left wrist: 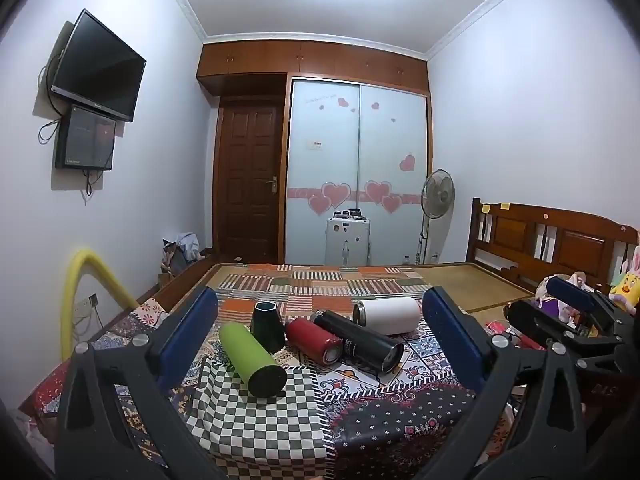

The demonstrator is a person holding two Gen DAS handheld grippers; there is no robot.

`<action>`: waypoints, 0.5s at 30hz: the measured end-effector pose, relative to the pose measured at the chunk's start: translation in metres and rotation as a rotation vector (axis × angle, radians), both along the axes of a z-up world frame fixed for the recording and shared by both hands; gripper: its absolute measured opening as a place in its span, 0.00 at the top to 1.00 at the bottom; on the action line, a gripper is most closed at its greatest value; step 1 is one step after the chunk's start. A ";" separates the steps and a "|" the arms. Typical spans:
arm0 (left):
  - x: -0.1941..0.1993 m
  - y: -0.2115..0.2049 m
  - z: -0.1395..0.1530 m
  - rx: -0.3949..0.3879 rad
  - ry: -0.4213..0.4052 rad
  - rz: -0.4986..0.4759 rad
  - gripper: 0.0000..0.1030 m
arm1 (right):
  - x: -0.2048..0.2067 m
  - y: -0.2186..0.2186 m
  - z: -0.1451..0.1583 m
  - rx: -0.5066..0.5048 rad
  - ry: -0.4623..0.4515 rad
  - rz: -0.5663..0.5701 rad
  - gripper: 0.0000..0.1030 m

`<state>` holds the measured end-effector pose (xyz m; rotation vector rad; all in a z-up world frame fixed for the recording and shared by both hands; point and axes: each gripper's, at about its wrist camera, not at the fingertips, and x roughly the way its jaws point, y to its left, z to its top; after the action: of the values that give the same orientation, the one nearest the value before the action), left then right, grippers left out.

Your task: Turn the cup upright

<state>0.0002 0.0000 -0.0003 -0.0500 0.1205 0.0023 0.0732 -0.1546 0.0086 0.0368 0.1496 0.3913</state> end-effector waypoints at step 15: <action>0.002 0.002 -0.001 0.000 0.000 0.005 0.00 | 0.000 0.001 0.001 -0.012 -0.006 0.000 0.00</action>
<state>0.0026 0.0022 -0.0015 -0.0505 0.1202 0.0069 0.0731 -0.1532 0.0093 0.0242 0.1459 0.3904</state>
